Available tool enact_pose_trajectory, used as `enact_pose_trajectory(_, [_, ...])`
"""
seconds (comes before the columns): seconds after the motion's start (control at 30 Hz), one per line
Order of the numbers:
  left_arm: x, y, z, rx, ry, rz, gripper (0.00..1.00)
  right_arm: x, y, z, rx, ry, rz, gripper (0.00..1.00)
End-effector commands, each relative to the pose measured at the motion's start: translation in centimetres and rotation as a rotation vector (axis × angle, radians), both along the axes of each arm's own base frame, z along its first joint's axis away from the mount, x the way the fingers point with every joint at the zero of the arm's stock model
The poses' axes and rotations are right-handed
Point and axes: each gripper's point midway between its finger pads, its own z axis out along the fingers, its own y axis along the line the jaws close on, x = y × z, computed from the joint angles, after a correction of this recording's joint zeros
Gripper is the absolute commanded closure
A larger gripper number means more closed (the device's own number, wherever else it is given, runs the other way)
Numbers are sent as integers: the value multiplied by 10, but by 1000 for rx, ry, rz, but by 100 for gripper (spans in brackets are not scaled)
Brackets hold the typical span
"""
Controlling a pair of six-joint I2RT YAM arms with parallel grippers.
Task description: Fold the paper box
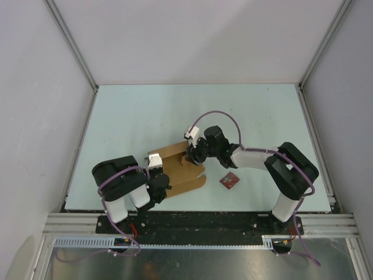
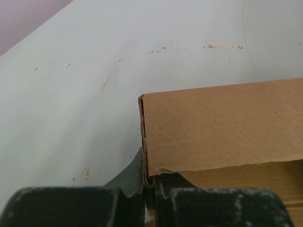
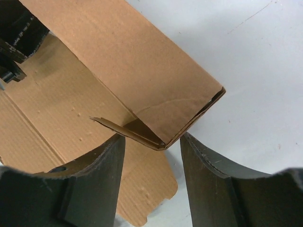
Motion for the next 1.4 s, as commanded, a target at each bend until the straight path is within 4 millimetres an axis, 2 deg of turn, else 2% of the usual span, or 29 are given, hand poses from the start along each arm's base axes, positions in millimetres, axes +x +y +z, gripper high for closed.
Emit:
enact_pose_trajectory(0.0, [10, -16, 44, -235, -178, 13, 100, 8, 7, 3, 55, -66, -17, 45])
enact_pose_trajectory(0.33, [8, -23, 53, -232, -188, 11, 100, 13, 13, 4, 176, -98, -77, 45])
enact_pose_trajectory(0.77, [3, -27, 48, -223, -177, 0, 100, 21, 15, 8, 297, -171, -164, 53])
enact_pose_trajectory(1.13, [0, -27, 47, -223, -174, -12, 100, 27, 18, 2, 331, -270, -231, 52])
enact_pose_trajectory(1.37, [-4, -27, 45, -225, -170, -19, 100, 27, 16, 2, 401, -295, -254, 61])
